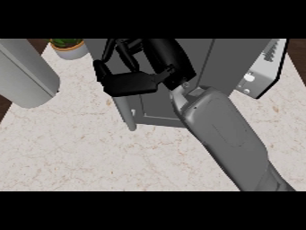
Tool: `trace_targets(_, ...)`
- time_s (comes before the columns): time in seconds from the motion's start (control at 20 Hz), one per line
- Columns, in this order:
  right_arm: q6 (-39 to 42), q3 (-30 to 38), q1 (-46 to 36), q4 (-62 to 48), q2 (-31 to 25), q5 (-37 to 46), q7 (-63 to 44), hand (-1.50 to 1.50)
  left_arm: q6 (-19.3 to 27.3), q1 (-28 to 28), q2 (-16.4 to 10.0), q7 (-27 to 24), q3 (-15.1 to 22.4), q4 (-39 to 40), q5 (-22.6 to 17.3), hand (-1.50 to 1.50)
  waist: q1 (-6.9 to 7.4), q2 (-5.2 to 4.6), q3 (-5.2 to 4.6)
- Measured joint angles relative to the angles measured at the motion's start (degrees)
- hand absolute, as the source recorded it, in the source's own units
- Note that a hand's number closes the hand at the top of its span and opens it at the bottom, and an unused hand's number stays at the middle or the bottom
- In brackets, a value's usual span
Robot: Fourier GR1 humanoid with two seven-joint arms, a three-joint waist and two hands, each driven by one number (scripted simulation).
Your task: Pick up the bottled water, place it into the cabinet and close the cabinet
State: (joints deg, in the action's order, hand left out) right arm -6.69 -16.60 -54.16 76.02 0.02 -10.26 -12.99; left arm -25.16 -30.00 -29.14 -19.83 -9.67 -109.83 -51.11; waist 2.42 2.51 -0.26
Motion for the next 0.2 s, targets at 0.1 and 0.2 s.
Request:
trace_targets(0.1,0.5,0.0,-0.3,-0.8,0.0,-0.2,0.9,1.5,0.2,0.2,0.1,0.3,0.1,-0.3,-0.1,1.5,0.37,0.1,-0.21)
trace_targets(0.2,0.7,-0.2,-0.6,-1.6,0.0,-0.2,1.7,1.5,0.4,0.7,0.1,0.6,0.3,-0.8,-0.1,1.5,0.52,0.16,-0.3)
